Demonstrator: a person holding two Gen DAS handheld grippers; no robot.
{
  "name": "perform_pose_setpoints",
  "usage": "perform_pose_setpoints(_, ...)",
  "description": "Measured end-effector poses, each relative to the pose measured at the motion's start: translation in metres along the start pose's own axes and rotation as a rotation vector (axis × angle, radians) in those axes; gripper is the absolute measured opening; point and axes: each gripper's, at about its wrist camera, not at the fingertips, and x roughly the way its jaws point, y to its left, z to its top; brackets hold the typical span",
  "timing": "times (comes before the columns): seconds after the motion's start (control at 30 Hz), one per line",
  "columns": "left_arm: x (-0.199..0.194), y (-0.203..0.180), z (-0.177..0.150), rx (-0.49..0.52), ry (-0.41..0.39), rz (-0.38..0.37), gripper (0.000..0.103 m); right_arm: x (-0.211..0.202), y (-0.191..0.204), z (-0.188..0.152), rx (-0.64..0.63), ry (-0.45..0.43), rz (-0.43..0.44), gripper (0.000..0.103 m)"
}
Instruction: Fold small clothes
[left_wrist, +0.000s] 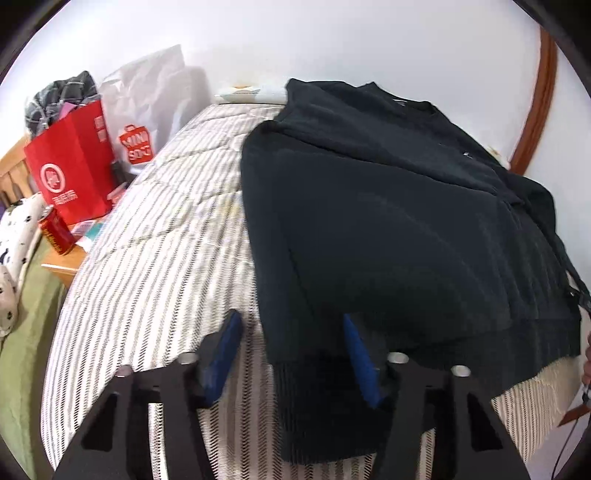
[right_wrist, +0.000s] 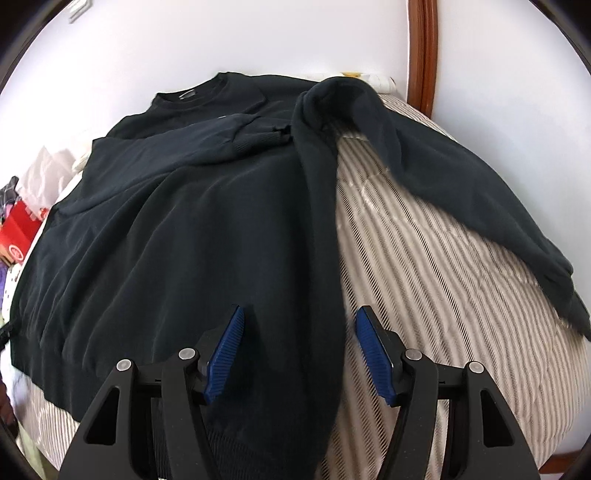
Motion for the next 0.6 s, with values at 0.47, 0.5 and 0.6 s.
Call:
perform_pose_setpoints(0.47, -0.023, 0.024, -0.020, -0.106, 0.030, -0.052, 0.009, -0.035, 0.009, -0.018, -0.050, -0.031, 0.045, 0.008)
perform_pose_setpoints(0.5, -0.026, 0.024, -0.022, -0.104, 0.032, -0.051, 0.009, -0.040, 0.009, -0.021, -0.052, -0.032, 0.048, 0.008)
perform_pose_setpoints(0.6, -0.035, 0.024, -0.032, -0.093, 0.039, -0.040, 0.009, -0.046, 0.012, -0.023, -0.063, -0.030, 0.051, 0.008)
